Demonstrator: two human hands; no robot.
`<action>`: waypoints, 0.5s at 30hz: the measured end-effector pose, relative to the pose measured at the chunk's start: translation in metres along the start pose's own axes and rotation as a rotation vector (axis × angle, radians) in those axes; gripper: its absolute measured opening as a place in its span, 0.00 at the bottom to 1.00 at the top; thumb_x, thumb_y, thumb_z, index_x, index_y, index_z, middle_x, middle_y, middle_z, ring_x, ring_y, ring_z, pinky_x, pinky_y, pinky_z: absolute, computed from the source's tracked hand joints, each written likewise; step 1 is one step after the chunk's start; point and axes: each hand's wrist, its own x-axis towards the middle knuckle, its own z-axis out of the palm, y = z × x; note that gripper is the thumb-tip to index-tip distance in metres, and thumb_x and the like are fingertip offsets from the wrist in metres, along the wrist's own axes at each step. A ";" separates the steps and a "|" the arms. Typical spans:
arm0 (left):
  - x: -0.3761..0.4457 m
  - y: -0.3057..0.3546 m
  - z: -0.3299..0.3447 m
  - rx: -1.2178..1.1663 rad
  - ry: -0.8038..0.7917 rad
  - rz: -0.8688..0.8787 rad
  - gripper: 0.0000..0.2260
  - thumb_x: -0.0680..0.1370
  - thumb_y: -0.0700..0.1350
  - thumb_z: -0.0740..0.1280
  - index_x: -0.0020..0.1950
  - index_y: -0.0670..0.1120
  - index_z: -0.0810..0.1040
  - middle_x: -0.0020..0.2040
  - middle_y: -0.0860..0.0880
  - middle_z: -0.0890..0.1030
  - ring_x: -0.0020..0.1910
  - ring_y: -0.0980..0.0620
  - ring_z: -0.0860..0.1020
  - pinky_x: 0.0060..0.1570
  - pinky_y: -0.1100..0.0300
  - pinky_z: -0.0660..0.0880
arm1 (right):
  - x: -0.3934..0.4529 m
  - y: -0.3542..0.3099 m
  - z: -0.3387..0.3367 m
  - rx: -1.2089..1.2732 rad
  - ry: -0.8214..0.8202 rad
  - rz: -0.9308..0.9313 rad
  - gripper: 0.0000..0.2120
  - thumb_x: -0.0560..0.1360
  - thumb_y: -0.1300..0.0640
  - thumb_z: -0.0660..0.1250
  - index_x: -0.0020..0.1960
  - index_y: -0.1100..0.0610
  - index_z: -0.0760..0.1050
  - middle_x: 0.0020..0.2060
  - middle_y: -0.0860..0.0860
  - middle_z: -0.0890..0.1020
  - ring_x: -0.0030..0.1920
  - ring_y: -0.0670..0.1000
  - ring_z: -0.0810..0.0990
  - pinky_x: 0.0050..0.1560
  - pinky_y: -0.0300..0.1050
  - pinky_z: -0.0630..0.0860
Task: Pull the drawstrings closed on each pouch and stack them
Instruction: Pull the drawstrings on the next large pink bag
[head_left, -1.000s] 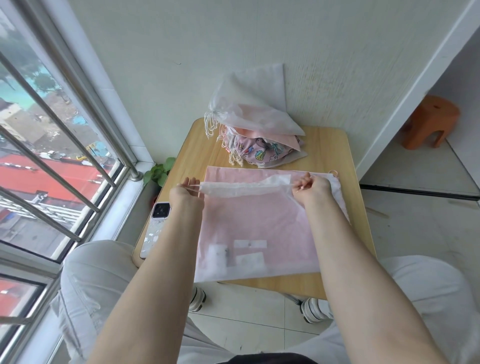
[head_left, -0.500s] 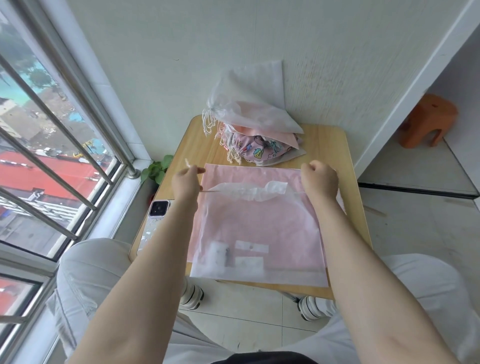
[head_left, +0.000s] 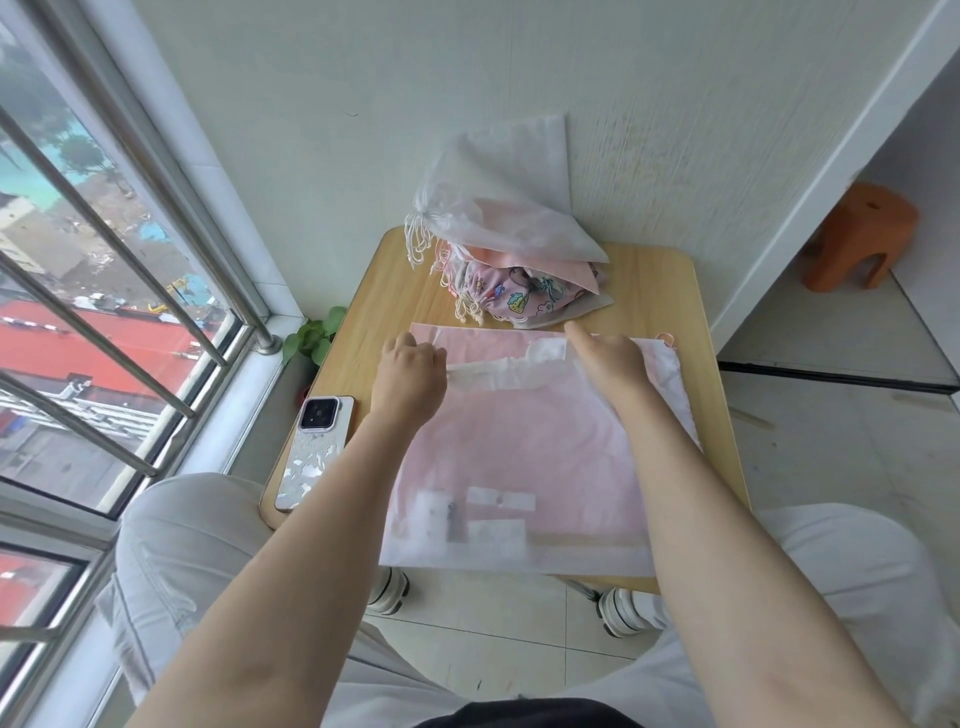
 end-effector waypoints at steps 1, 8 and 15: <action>-0.001 0.000 0.001 -0.010 -0.006 -0.022 0.18 0.83 0.44 0.54 0.38 0.38 0.75 0.42 0.42 0.70 0.50 0.41 0.71 0.51 0.49 0.68 | -0.001 0.000 0.001 0.163 -0.040 0.040 0.22 0.75 0.39 0.62 0.32 0.55 0.67 0.31 0.49 0.71 0.36 0.53 0.71 0.41 0.45 0.67; -0.001 -0.011 -0.007 -0.100 0.095 -0.152 0.16 0.77 0.38 0.60 0.29 0.37 0.71 0.36 0.40 0.69 0.35 0.44 0.66 0.37 0.55 0.58 | 0.002 0.008 0.006 0.556 0.132 0.164 0.13 0.76 0.51 0.69 0.38 0.57 0.71 0.34 0.49 0.74 0.38 0.51 0.71 0.40 0.43 0.69; -0.002 -0.027 -0.014 -0.082 0.005 -0.256 0.16 0.74 0.37 0.61 0.27 0.40 0.65 0.33 0.43 0.67 0.34 0.45 0.66 0.34 0.56 0.58 | 0.001 0.014 0.010 0.439 0.204 0.185 0.19 0.77 0.52 0.66 0.48 0.70 0.75 0.37 0.54 0.74 0.38 0.53 0.72 0.41 0.44 0.70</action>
